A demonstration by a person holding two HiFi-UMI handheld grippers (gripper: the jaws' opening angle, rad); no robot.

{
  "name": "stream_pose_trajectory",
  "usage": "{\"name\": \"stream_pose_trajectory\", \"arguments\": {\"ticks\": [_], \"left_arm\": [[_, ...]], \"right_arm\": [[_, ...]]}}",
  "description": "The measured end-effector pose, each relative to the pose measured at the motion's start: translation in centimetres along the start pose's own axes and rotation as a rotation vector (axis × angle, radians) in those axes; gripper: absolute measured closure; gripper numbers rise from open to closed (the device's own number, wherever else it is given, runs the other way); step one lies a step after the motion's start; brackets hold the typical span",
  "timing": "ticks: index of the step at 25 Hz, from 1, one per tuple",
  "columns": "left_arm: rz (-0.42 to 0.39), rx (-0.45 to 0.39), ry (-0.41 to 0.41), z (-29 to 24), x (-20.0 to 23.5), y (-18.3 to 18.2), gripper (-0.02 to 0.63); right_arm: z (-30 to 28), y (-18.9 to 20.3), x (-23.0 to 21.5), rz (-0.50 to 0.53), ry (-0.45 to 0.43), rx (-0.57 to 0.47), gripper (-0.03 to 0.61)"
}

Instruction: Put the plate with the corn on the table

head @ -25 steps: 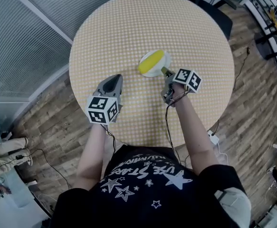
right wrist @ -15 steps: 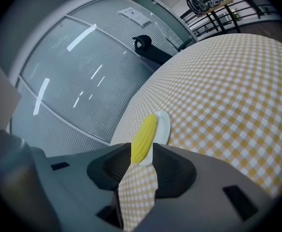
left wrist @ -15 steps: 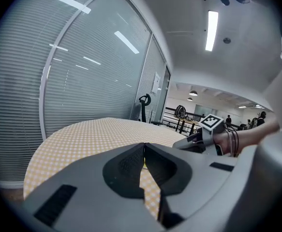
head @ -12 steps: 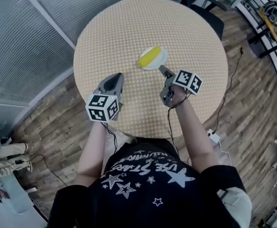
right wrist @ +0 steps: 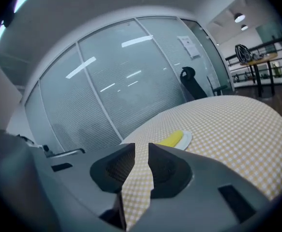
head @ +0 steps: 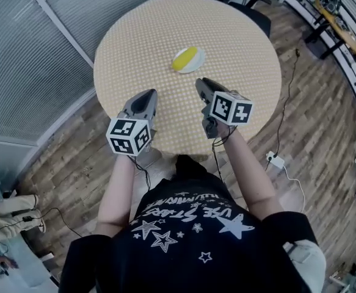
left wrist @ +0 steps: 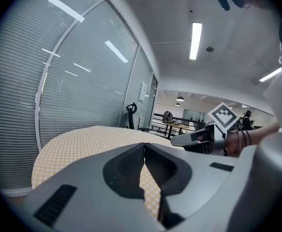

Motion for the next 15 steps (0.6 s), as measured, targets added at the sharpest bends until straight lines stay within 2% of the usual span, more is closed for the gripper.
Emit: {"name": "stream_pose_trajectory", "arguments": {"ticks": [2, 7, 11, 15], "left_arm": [[-0.012, -0.008, 0.037, 0.5, -1.6, 0.0, 0.606], [-0.023, 0.004, 0.101, 1.8, -5.2, 1.2, 0.606], [-0.029, 0.03, 0.158, 2.6, -8.0, 2.7, 0.605], [-0.031, 0.057, 0.191, 2.7, -9.9, 3.9, 0.606]], "right_arm": [[2.2, 1.3, 0.9, 0.058, -0.008, -0.012, 0.494], [7.0, 4.3, 3.0, 0.113, -0.057, -0.047, 0.505], [10.5, 6.2, 3.0, 0.166, -0.029, -0.081, 0.507], [12.7, 7.4, 2.4, 0.139, -0.008, -0.095, 0.527]]}}
Point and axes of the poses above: the fingertips, and each gripper's own axes: z backward along the fingers, x to its left, y out of its underside, the point moved 4 cm from there along z, backward along the fingers, and after that the axes turned 12 degrees about y, right-handed, at the moved point
